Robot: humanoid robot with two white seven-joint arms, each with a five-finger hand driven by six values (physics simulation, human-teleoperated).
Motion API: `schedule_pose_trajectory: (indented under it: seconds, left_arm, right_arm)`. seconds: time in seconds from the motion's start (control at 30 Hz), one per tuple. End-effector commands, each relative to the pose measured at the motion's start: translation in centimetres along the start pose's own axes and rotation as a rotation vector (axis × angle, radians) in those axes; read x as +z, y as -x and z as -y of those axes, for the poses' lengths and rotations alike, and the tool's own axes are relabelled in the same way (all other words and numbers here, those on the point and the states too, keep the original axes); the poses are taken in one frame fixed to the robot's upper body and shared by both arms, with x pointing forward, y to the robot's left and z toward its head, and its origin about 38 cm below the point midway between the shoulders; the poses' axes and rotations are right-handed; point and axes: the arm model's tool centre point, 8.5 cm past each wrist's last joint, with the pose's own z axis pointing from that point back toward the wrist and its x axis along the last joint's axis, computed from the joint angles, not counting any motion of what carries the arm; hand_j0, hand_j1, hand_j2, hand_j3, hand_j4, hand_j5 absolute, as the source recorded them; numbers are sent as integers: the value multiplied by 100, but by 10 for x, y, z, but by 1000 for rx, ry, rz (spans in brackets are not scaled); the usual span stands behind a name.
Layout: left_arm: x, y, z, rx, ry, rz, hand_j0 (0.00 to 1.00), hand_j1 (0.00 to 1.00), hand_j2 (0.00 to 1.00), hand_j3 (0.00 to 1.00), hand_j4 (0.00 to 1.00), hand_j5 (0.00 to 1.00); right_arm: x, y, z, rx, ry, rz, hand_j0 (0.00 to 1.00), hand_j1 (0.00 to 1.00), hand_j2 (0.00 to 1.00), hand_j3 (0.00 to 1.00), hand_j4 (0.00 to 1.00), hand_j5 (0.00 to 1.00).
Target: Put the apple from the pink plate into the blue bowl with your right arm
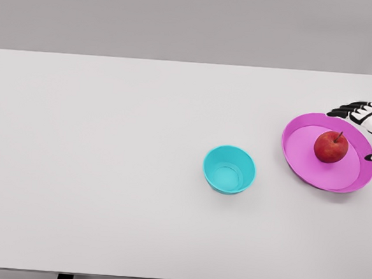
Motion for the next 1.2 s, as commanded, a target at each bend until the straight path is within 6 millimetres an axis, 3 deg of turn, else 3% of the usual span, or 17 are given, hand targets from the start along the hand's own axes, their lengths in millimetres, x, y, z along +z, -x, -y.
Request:
schedule_pose_trajectory:
  seconds: [0.0,0.13,0.27,0.4,0.5,0.67,0.8,1.17]
  left_arm:
    - [0,0,0,-1,0,0,100,100,100,100,100,100]
    - [0,0,0,-1,0,0,100,100,100,100,100,100]
    - [0,0,0,1,0,0,100,100,100,100,100,100]
    - [0,0,0,1,0,0,100,100,100,100,100,100]
    - [0,0,0,-1,0,0,100,100,100,100,100,100]
    - [0,0,0,1,0,0,100,100,100,100,100,100]
    - [0,0,0,1,0,0,100,100,100,100,100,100]
    - [0,0,0,1,0,0,100,100,100,100,100,100]
  right_arm:
    - [8,11,-9,-13,-105,-34,100,100,100,100,100,100]
    - [15,27,-14,-42,-114,-84,100,100,100,100,100,100]
    - [16,46,-1,-53,-85,-131,100,100,100,100,100,100]
    - [-15,43,-2,-57,-115,-90,100,100,100,100,100,100]
    - [-20,40,-11,-64,-165,-76,100,100,100,100,100,100]
    - [-29,40,-7,-67,-158,-68,100,100,100,100,100,100]
    - [-46,42,-12,-84,-183,-59,100,100,100,100,100,100]
    - [-61,35,-23,-90,-216,-29,100,100,100,100,100,100]
